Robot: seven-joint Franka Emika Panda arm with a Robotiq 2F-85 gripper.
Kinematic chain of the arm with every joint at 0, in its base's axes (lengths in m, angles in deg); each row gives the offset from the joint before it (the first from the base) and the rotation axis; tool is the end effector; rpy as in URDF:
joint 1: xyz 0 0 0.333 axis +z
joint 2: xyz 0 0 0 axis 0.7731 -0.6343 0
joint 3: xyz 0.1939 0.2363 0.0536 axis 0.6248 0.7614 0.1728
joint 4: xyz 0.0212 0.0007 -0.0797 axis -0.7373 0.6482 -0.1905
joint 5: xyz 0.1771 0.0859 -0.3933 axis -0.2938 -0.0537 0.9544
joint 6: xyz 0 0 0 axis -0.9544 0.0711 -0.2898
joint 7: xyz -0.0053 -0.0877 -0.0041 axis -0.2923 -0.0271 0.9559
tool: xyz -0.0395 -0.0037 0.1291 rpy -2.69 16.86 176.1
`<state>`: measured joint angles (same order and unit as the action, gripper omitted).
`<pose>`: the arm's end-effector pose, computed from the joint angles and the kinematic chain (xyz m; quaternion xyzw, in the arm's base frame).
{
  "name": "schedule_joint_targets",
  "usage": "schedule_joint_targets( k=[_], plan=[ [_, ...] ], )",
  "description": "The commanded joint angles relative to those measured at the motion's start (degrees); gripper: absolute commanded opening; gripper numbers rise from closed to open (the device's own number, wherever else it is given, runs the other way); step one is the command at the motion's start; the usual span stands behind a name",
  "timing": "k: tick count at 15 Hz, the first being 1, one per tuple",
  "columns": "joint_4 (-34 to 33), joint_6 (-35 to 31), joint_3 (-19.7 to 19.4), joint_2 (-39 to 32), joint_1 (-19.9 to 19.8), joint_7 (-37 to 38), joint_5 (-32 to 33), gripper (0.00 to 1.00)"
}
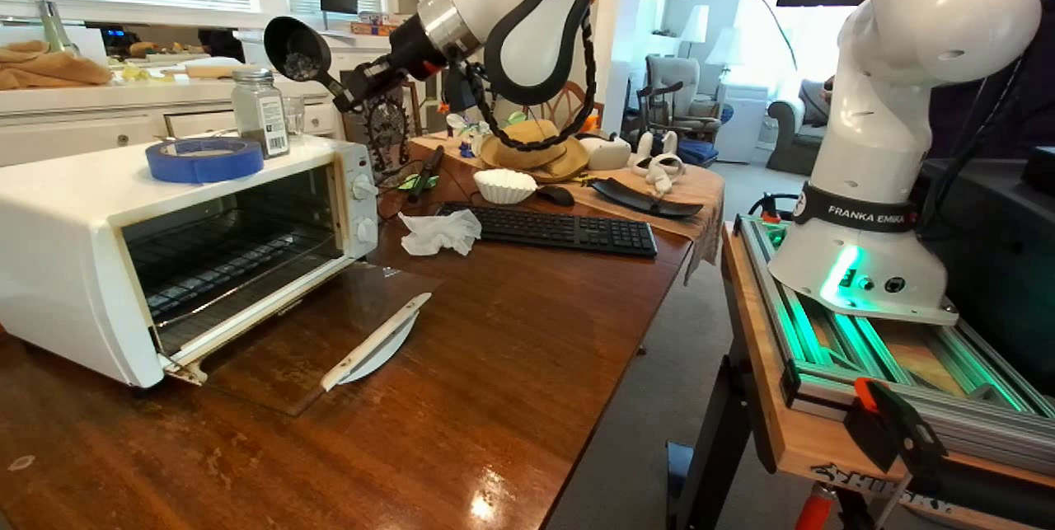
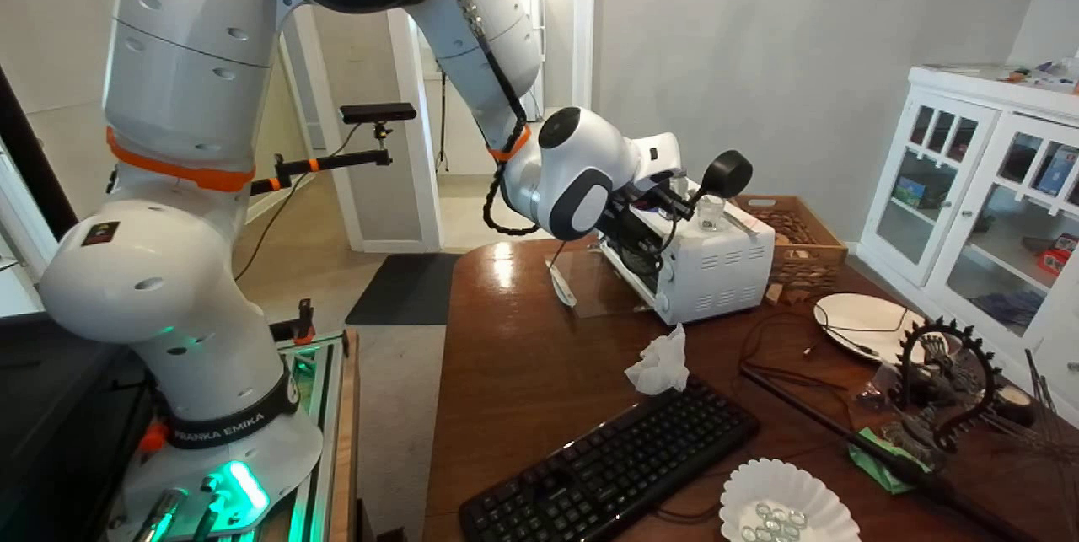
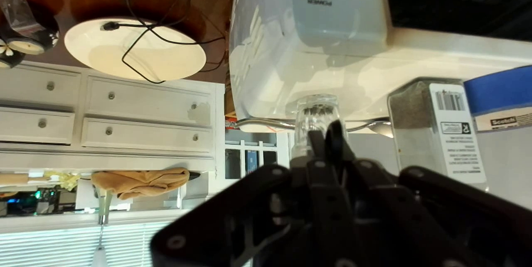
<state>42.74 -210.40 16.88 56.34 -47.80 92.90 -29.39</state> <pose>0.6209 0.1097 0.2348 -0.8784 -0.0888 -0.4651 0.0649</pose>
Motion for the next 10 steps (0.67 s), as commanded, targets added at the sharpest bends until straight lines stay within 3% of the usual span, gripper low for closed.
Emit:
schedule_joint_targets(
  k=[1, 10],
  plan=[
    [-0.1, 0.5, -0.2, 0.7, 0.5, -1.4, -1.2, 0.02],
    [1.3, 0.7, -1.3, 1.3, 1.2, -3.8, -1.4, 0.02]
  ],
)
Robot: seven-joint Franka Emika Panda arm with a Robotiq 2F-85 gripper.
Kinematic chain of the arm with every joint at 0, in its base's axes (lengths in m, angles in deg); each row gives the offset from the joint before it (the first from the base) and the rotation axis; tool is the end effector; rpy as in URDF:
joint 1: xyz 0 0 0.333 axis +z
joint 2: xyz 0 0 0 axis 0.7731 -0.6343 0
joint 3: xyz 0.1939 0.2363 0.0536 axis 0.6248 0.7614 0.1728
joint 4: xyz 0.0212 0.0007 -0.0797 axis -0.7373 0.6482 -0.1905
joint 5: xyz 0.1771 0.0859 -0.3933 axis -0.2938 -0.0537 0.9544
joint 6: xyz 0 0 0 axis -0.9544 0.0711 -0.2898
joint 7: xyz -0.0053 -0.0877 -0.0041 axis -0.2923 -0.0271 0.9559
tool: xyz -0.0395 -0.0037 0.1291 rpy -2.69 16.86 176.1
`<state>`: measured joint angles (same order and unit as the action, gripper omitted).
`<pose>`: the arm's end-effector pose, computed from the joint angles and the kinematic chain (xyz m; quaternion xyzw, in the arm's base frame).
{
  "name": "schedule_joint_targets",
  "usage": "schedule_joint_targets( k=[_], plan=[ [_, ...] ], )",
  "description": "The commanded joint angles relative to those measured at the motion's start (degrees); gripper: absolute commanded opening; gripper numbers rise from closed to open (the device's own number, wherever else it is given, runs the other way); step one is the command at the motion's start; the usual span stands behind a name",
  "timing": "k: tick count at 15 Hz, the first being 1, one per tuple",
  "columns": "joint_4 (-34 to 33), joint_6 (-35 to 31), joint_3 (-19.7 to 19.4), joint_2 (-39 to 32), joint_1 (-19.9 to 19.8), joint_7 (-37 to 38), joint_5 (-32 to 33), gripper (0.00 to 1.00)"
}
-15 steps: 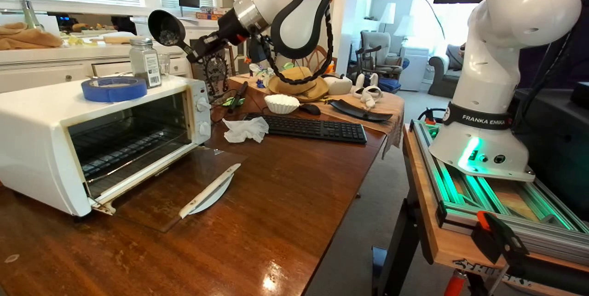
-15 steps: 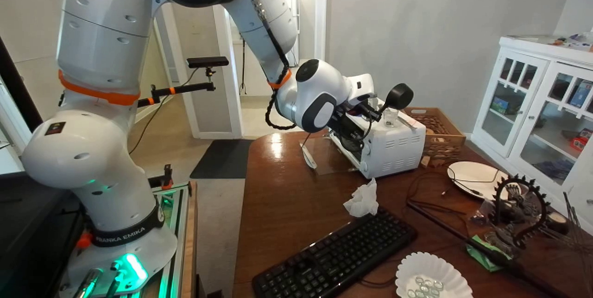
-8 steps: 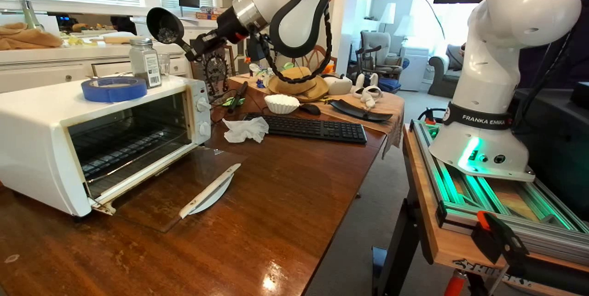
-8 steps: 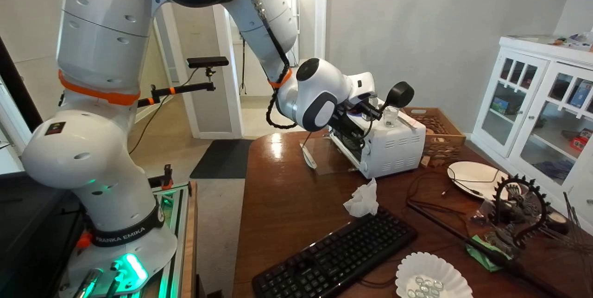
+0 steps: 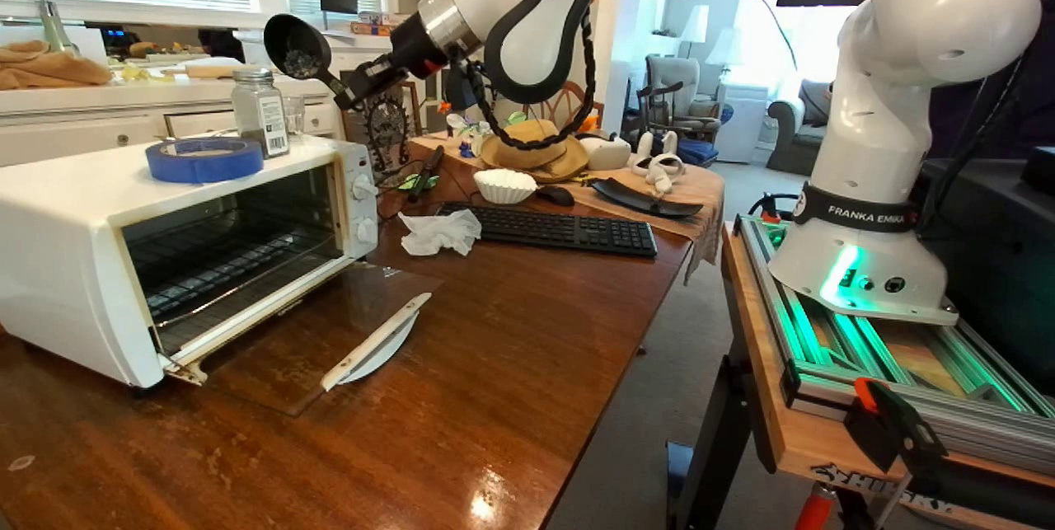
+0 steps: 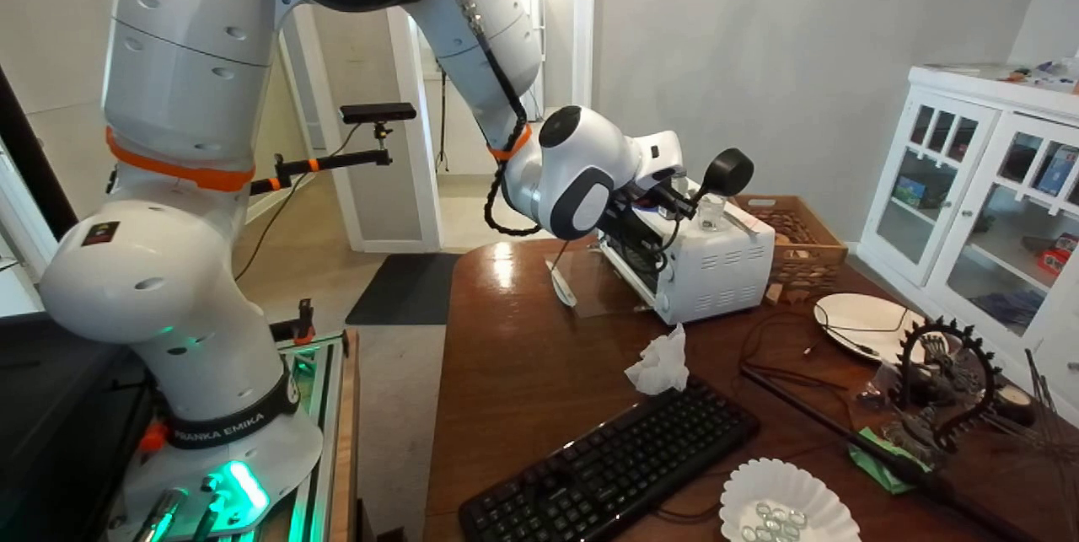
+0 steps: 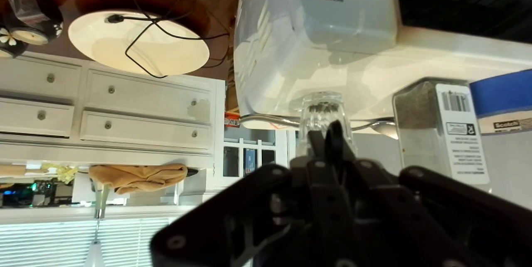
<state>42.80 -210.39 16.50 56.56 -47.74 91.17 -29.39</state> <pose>0.6215 0.1063 0.2365 -0.8766 -0.1005 -0.4672 0.0554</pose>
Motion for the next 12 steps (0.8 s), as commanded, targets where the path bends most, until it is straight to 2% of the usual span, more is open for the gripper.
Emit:
schedule_joint_targets(
  k=[1, 12],
  plan=[
    [1.3, 0.7, -1.2, 1.1, 1.3, -2.6, -1.6, 0.02],
    [1.5, 0.8, -3.4, 1.3, 3.4, -6.7, -2.0, 0.02]
  ],
)
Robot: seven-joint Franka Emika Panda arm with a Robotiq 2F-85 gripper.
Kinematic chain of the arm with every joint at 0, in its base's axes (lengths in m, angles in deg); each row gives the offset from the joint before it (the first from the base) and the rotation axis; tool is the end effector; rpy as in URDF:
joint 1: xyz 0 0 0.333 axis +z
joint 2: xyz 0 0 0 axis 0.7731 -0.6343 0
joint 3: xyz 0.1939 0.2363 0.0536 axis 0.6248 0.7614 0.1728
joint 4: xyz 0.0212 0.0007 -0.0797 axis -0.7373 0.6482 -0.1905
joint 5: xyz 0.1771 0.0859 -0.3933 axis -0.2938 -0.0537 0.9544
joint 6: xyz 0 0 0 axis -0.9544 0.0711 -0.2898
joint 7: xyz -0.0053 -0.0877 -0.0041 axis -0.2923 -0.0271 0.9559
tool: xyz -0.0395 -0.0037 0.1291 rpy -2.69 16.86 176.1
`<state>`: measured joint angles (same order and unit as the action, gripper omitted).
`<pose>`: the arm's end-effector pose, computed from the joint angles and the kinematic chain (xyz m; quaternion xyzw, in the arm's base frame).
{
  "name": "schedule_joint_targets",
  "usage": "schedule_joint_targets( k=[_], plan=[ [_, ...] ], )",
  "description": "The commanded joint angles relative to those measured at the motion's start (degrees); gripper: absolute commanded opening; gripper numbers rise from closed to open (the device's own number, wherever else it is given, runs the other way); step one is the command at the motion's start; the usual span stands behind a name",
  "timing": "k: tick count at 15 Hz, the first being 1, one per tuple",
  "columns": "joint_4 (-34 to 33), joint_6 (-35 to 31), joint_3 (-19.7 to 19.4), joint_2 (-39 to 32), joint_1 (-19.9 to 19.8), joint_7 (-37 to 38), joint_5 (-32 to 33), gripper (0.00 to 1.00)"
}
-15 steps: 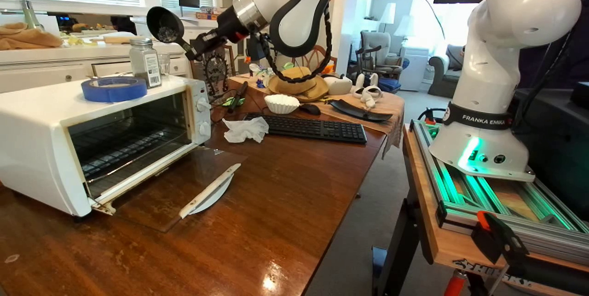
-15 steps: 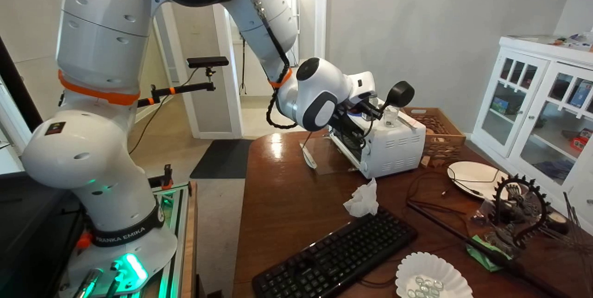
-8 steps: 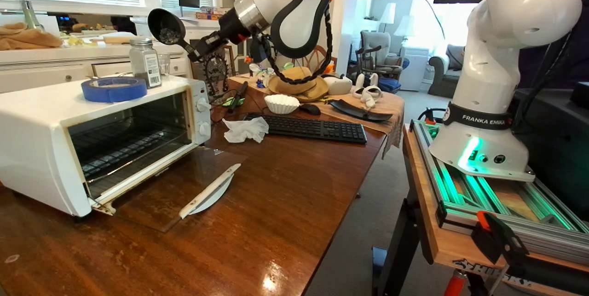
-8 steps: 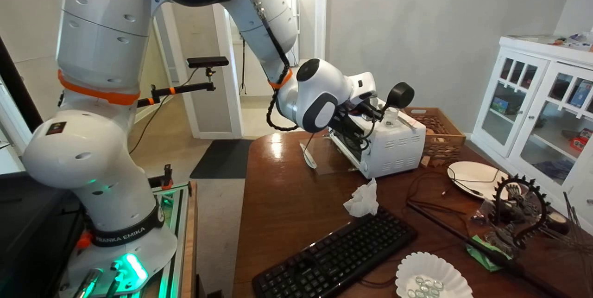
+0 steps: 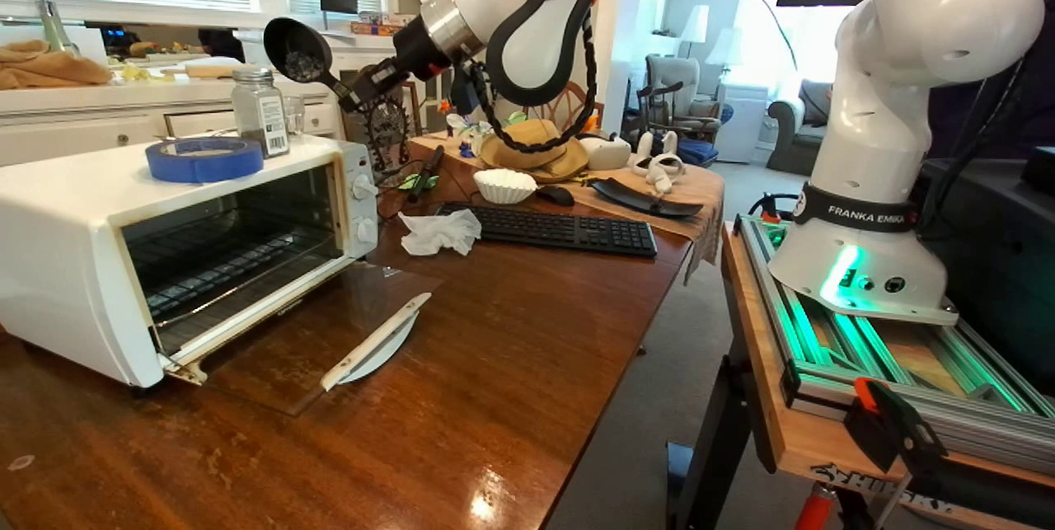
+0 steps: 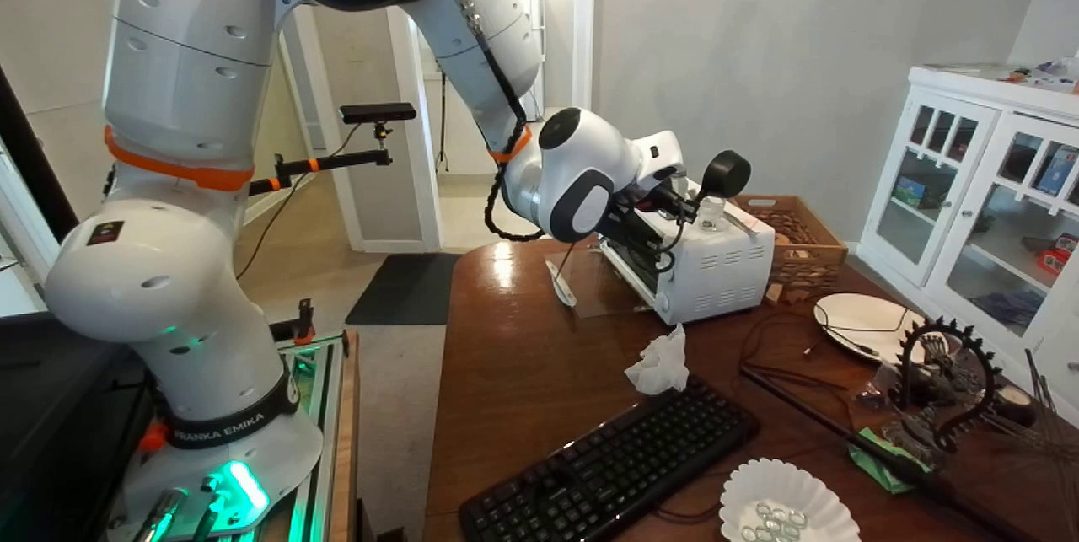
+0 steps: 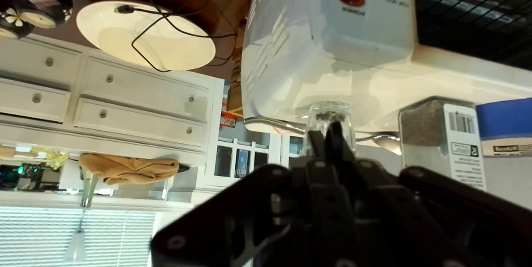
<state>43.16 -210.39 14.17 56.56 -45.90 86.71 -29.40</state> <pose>0.6199 0.1012 0.2328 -0.8739 -0.1362 -0.4657 0.0289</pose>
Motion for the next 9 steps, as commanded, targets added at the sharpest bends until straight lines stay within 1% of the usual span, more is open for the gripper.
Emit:
schedule_joint_targets(
  k=[1, 2, 6, 9],
  plan=[
    [1.1, 0.8, -1.2, 1.2, 1.8, -2.6, -2.0, 0.02],
    [1.1, 0.8, -2.2, 1.2, 2.9, -3.1, -2.5, 0.02],
    [0.9, 0.8, -3.8, 1.1, 4.5, -4.0, -3.1, 0.02],
    [0.7, 0.7, -5.4, 1.1, 6.3, -5.4, -4.7, 0.02]
  ],
)
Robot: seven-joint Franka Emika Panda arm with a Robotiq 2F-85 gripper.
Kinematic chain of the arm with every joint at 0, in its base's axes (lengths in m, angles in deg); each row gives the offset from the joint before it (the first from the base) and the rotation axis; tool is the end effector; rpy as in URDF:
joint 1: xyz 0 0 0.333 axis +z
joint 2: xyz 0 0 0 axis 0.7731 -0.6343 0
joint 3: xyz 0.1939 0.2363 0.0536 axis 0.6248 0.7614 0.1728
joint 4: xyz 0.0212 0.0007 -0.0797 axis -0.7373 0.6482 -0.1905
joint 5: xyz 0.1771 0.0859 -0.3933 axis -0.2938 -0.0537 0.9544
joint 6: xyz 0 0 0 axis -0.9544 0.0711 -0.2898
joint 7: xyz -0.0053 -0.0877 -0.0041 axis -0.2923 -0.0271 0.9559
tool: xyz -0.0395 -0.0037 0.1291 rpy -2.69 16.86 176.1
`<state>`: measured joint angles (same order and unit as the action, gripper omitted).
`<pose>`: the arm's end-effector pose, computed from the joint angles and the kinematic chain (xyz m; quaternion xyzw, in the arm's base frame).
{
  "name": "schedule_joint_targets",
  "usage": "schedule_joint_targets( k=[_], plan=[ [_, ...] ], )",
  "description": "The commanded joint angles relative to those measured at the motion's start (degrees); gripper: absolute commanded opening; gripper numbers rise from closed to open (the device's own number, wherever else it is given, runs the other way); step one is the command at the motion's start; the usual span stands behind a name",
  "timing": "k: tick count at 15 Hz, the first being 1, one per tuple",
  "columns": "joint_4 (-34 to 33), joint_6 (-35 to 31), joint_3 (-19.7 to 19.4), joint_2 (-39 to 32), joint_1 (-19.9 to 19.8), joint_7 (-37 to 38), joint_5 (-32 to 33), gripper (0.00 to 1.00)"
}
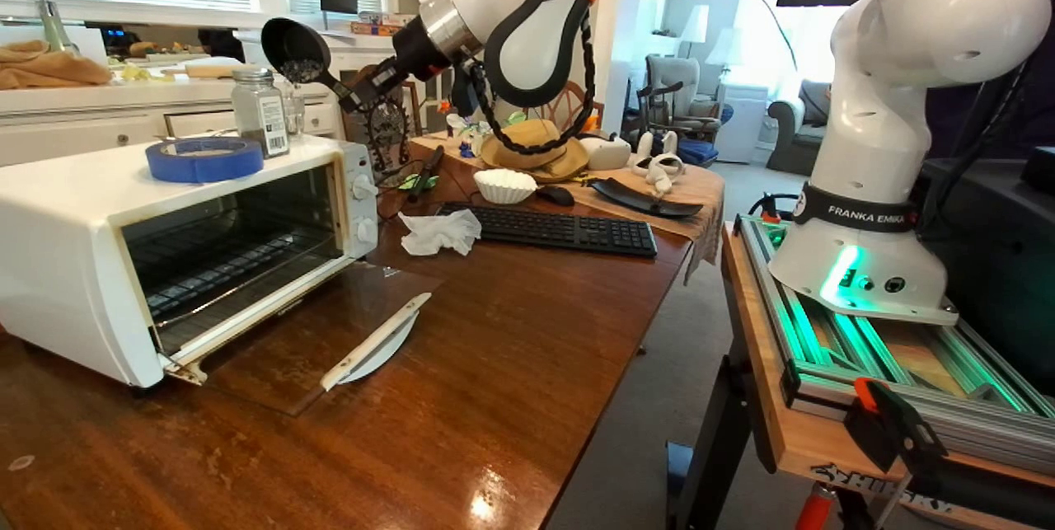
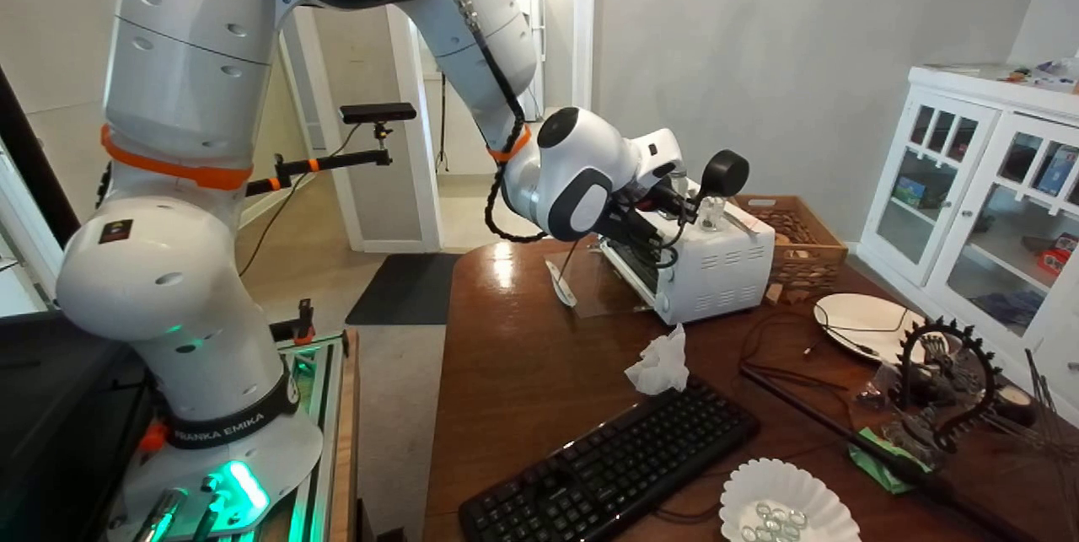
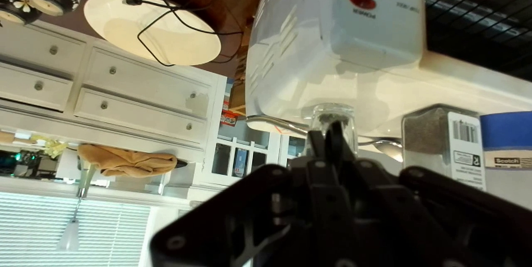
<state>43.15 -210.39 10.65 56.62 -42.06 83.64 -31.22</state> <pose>0.6203 0.1010 0.2330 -0.8710 -0.1542 -0.4665 0.0078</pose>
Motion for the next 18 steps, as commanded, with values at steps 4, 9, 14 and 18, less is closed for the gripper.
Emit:
schedule_joint_targets(
  k=[4, 9, 14, 18],
  plan=[
    [0.5, 0.8, -3.0, 0.9, 4.0, -3.0, -3.6, 0.02],
    [-0.1, 1.1, -3.8, 0.7, 5.4, -2.9, -3.5, 0.02],
    [-1.3, 1.5, -4.5, 0.2, 6.7, -3.1, -3.8, 0.02],
    [-1.5, 1.7, -5.4, 0.0, 7.7, -3.3, -3.8, 0.02]
  ],
)
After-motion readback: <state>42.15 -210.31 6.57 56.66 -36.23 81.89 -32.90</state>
